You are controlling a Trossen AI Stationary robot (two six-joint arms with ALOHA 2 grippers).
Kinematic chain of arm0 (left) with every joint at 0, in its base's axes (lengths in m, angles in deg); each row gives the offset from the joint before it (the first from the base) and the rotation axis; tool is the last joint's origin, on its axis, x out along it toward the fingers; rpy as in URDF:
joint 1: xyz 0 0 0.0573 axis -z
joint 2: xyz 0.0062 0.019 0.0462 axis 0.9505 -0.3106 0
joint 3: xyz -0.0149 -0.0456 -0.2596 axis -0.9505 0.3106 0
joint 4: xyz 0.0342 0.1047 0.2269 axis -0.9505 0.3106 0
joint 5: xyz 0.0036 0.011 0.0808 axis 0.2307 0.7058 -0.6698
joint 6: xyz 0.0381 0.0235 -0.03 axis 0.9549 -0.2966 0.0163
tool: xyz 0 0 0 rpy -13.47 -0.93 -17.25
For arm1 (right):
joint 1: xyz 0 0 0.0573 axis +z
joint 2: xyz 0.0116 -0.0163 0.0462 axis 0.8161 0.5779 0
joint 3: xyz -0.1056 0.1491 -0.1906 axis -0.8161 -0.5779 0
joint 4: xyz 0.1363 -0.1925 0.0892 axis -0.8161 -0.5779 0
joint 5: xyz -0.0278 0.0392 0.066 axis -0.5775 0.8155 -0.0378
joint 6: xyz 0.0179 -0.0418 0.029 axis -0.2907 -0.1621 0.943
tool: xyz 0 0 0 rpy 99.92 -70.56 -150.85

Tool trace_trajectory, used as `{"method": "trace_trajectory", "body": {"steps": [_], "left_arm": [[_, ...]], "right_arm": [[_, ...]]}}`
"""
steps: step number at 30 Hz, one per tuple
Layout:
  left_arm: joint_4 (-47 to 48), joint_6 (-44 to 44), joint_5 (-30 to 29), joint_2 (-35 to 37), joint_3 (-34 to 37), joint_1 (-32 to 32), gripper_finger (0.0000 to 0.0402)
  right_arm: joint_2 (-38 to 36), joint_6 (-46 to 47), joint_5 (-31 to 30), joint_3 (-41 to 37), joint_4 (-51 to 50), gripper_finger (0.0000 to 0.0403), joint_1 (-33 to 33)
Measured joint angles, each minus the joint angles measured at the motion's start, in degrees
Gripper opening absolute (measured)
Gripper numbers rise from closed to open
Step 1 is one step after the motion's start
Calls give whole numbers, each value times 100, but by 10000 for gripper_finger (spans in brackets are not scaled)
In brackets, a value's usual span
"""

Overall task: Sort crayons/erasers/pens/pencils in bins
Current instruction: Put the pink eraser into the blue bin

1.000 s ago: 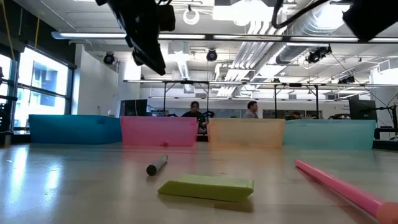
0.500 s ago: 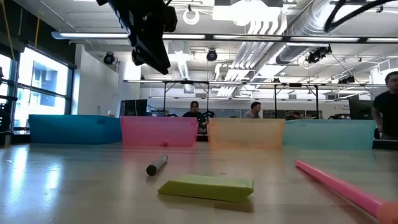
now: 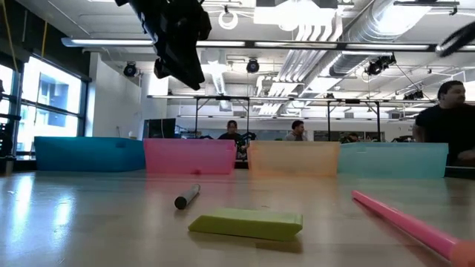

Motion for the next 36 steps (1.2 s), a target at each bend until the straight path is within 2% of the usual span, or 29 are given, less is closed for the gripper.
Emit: {"method": "trace_trajectory", "body": {"steps": [12, 23, 30, 36], "left_arm": [[1, -23, -108, 0, 0, 0, 131], [205, 2, -164, 0, 0, -124, 131], [1072, 159, 475, 0, 0, -802, 131], [1210, 609, 832, 0, 0, -1310, 131]], "right_arm": [[474, 6, -34, 32, 313, 186, 63], [498, 149, -51, 24, 259, 109, 142], [502, 151, -128, 9, 372, 66, 142], [506, 148, -102, -2, 427, 57, 18]]}}
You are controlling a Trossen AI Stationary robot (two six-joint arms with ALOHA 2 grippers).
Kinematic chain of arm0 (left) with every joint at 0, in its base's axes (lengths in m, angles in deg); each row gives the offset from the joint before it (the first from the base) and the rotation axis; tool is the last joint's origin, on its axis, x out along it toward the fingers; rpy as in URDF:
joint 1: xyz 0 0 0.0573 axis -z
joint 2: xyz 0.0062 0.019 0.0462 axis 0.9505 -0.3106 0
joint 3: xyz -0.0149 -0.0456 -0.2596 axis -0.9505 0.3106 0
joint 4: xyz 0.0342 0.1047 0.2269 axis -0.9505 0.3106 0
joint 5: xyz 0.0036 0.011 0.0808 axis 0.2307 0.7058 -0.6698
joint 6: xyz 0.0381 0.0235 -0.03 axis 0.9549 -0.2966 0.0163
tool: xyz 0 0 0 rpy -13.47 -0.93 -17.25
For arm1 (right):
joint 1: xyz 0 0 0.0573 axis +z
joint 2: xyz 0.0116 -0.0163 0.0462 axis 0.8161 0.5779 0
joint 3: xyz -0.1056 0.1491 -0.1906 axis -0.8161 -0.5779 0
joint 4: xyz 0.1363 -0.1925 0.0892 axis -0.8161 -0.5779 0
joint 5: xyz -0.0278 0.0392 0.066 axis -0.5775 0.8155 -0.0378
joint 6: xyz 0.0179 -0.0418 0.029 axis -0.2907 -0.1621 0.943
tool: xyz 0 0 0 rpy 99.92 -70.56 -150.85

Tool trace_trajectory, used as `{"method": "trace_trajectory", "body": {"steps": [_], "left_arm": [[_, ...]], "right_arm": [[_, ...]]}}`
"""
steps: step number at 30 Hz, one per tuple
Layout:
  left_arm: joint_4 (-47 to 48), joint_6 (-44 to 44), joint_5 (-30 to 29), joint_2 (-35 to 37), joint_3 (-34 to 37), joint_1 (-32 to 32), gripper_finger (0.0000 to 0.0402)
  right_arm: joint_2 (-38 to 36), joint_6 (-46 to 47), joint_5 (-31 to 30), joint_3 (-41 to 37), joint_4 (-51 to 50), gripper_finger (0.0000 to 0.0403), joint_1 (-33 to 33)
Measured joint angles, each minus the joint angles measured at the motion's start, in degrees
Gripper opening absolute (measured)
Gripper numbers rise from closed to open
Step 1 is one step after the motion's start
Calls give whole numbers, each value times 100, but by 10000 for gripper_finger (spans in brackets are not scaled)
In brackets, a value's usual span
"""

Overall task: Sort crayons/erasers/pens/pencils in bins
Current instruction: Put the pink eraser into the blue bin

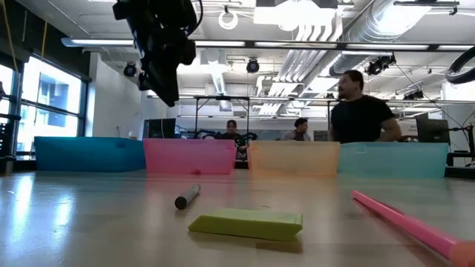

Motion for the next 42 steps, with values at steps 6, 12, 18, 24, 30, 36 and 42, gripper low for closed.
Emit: {"method": "trace_trajectory", "body": {"steps": [6, 12, 18, 24, 30, 36, 42], "left_arm": [[0, 327, 82, 0, 0, -344, 131], [-1, 663, 89, 0, 0, -519, 131], [-2, 935, 89, 0, 0, -622, 131], [-2, 1131, 63, 0, 0, -631, 131], [-4, 1054, -13, 0, 0, -629, 133], [6, 936, -76, 0, 0, -664, 155], [470, 854, -77, 0, 0, -950, 183]], "right_arm": [[-52, -169, 112, -4, 14, 56, -169], [-178, -148, -278, -11, 281, 55, -301], [-238, -152, -555, 0, 787, 55, -507], [-245, -183, -752, 0, 978, 55, -902], [-250, -586, -932, 0, 1173, 55, -1408], [-379, -1134, -1145, 0, 1176, 55, -1925], [-745, -1695, -1860, 8, 1155, 55, -2430]]}}
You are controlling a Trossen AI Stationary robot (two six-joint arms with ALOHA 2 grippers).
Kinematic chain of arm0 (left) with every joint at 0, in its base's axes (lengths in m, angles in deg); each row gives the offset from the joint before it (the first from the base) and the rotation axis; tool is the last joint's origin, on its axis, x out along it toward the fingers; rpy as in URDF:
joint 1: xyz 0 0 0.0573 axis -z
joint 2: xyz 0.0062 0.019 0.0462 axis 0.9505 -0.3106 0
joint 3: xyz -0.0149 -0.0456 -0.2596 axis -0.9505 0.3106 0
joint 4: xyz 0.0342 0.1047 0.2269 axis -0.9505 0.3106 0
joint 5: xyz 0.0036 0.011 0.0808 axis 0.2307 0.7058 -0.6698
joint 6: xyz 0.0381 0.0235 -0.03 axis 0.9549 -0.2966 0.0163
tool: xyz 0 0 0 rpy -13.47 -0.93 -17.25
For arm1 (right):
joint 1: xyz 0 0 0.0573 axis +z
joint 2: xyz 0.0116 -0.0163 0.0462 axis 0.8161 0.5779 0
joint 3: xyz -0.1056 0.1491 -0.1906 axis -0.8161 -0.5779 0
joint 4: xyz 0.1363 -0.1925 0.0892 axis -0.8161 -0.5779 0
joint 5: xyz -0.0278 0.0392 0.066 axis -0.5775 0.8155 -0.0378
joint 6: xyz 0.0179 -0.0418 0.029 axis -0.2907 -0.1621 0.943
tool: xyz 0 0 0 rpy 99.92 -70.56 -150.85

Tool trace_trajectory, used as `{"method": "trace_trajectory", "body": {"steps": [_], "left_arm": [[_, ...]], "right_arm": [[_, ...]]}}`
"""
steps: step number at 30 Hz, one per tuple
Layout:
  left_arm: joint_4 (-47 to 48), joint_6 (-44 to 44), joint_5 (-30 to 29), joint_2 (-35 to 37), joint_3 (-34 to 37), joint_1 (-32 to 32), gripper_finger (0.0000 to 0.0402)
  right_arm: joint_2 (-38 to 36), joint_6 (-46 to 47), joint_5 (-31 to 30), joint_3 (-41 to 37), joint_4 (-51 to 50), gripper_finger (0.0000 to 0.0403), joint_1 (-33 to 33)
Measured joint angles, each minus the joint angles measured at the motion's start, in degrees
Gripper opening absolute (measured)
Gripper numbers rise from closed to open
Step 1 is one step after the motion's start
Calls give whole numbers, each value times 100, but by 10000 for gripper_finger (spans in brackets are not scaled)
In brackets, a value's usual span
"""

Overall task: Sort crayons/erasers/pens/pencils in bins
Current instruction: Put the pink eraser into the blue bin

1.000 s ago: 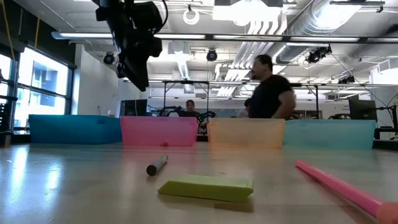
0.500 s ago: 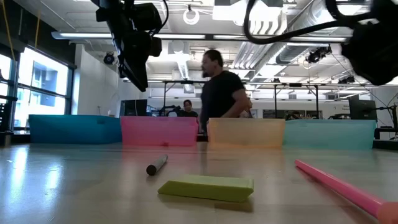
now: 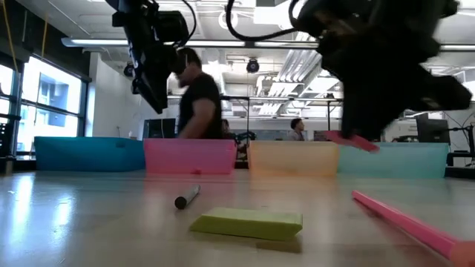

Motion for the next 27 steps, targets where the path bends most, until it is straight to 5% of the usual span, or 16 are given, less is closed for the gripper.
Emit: {"method": "trace_trajectory", "body": {"steps": [7, 16, 27], "left_arm": [[190, -252, 283, 0, 0, -320, 195], [-404, -794, 1456, 0, 0, -220, 194], [-1705, -2274, 1419, 0, 0, 243, 194]], "right_arm": [[-306, -1094, -65, 0, 251, 55, -723], [-444, -2777, -131, 3, 958, 55, -1600], [-474, -5423, -98, 3, 1730, 55, -2513]]}}
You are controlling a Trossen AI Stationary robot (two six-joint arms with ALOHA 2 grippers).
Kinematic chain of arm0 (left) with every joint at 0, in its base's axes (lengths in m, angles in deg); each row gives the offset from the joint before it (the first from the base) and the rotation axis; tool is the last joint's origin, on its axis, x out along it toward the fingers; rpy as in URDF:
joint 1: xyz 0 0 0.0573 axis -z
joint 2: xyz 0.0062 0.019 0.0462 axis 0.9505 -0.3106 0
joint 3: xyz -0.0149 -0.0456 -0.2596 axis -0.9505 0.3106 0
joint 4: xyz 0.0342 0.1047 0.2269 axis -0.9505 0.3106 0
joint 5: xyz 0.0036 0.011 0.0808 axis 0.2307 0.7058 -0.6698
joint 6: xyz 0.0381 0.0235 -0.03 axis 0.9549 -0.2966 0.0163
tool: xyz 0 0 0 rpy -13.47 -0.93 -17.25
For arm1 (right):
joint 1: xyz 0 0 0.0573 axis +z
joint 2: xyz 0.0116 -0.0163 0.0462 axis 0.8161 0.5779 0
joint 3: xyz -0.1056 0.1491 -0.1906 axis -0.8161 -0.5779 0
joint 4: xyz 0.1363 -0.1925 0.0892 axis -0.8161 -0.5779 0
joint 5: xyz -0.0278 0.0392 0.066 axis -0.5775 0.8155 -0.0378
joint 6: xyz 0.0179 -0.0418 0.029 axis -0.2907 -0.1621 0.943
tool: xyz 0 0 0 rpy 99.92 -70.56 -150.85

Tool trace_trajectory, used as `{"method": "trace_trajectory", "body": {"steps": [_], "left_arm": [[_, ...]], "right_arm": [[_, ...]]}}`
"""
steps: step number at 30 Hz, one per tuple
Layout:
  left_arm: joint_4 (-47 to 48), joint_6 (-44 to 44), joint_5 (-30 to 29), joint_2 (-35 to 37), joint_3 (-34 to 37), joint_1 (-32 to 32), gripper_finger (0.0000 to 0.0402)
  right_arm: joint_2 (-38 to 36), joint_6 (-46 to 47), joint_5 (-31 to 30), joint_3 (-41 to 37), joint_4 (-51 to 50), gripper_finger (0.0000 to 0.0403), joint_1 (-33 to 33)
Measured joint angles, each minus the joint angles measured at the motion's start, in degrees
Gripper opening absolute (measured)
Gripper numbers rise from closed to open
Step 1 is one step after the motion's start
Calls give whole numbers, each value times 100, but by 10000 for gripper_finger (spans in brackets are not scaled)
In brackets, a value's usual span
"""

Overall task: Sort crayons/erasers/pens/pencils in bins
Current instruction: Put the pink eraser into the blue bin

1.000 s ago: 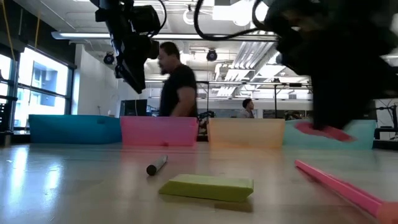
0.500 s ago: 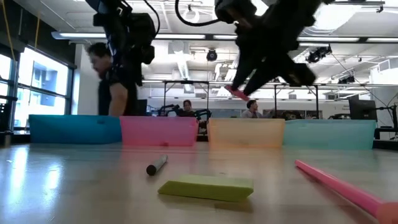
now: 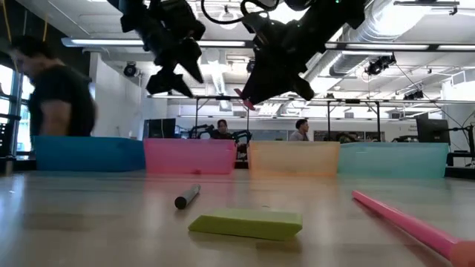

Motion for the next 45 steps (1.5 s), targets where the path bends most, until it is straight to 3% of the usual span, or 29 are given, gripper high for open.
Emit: {"method": "trace_trajectory", "body": {"steps": [6, 16, 24, 37, 45], "left_arm": [[-731, -637, -87, 0, 0, 314, 194], [-1180, -1031, -1004, 0, 0, 773, 194], [-1698, -1227, -1204, -44, -4, 998, 194], [-1749, -1309, -1362, -506, -4, 1108, 192], [-1904, -1303, -1360, -699, -4, 1063, 155]], "right_arm": [[-2, -1061, -12, 0, 320, 55, -311], [-2, -1777, -496, 0, 860, 55, -549], [-2, -1897, -507, 0, 931, 55, -610], [-2, -2140, -514, 0, 1039, 55, -647], [0, -2191, -523, -2, 1053, 55, -647]]}}
